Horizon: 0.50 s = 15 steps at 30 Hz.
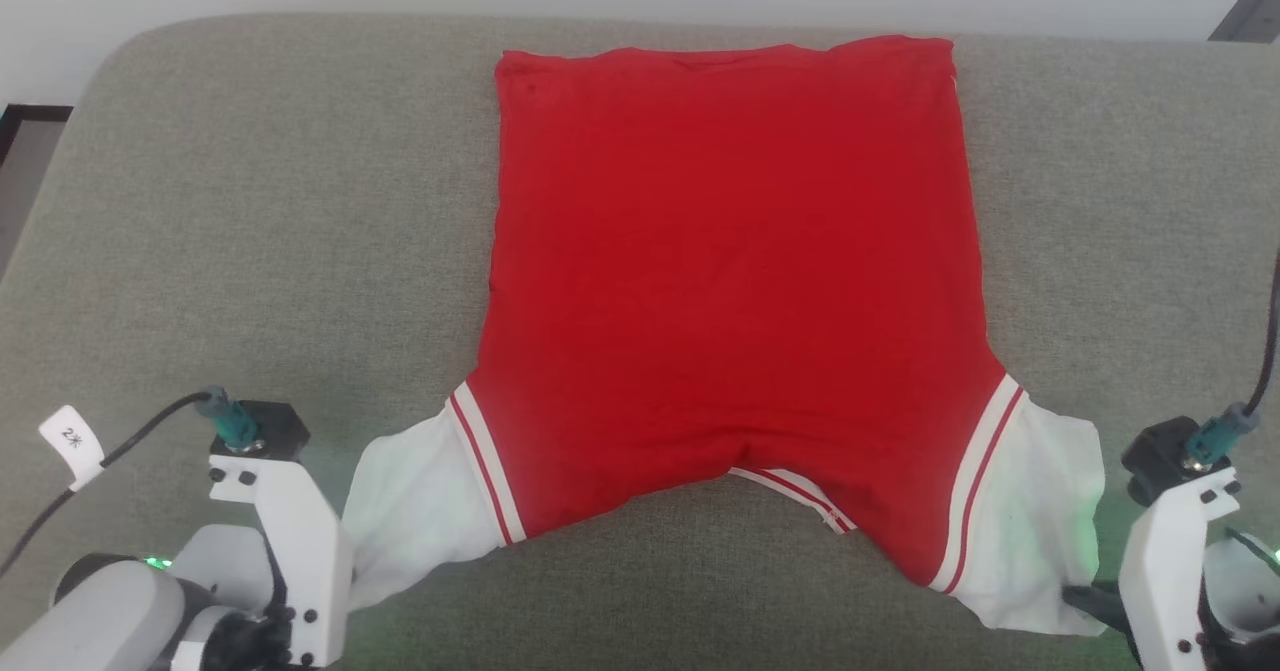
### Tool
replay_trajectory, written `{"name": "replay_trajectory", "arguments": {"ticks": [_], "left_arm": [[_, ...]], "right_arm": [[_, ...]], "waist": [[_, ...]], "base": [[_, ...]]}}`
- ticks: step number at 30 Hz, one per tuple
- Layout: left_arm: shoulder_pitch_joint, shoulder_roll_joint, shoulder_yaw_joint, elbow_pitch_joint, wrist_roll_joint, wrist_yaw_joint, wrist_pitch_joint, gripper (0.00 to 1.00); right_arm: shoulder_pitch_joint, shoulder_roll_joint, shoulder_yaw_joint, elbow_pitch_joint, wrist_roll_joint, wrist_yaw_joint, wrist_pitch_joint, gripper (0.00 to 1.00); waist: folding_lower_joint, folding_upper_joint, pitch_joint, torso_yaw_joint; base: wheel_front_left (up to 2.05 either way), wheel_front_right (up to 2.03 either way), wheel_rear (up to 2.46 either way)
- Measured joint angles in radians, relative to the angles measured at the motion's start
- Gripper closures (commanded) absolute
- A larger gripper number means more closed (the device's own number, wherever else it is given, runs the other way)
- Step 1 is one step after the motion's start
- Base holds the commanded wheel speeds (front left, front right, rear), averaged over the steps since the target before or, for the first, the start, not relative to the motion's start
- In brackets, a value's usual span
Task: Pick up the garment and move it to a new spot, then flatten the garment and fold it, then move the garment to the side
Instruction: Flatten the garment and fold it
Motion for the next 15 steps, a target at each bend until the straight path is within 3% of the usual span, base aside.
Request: {"name": "replay_trajectory", "arguments": {"ticks": [1,2,7,15], "left_arm": [[0.0,-0.011,0.002,0.008,0.001,-0.002,-0.013,1.0],[0.0,-0.021,0.001,0.015,0.006,-0.007,-0.026,1.0],[-0.001,-0.063,0.006,0.044,0.011,-0.039,-0.105,1.0],[-0.007,-0.103,0.03,0.081,0.035,-0.097,-0.254,1.0]], "right_arm": [[0.0,0.01,0.004,0.008,-0.014,0.0,-0.008,0.51],[-0.002,0.021,0.003,0.012,-0.025,0.0,-0.024,0.0],[-0.013,0.05,-0.003,0.017,-0.061,0.0,-0.083,0.0],[-0.035,0.087,-0.103,-0.033,-0.115,0.0,-0.204,0.0]], "waist": [[0.0,0.0,0.002,0.001],[0.0,0.0,0.004,0.001],[0.0,0.0,0.007,0.001],[0.0,0.0,0.008,0.005]], "base": [[0.0,0.0,0.0],[0.0,0.0,0.0],[0.0,0.0,0.0],[0.0,0.0,0.0]]}}
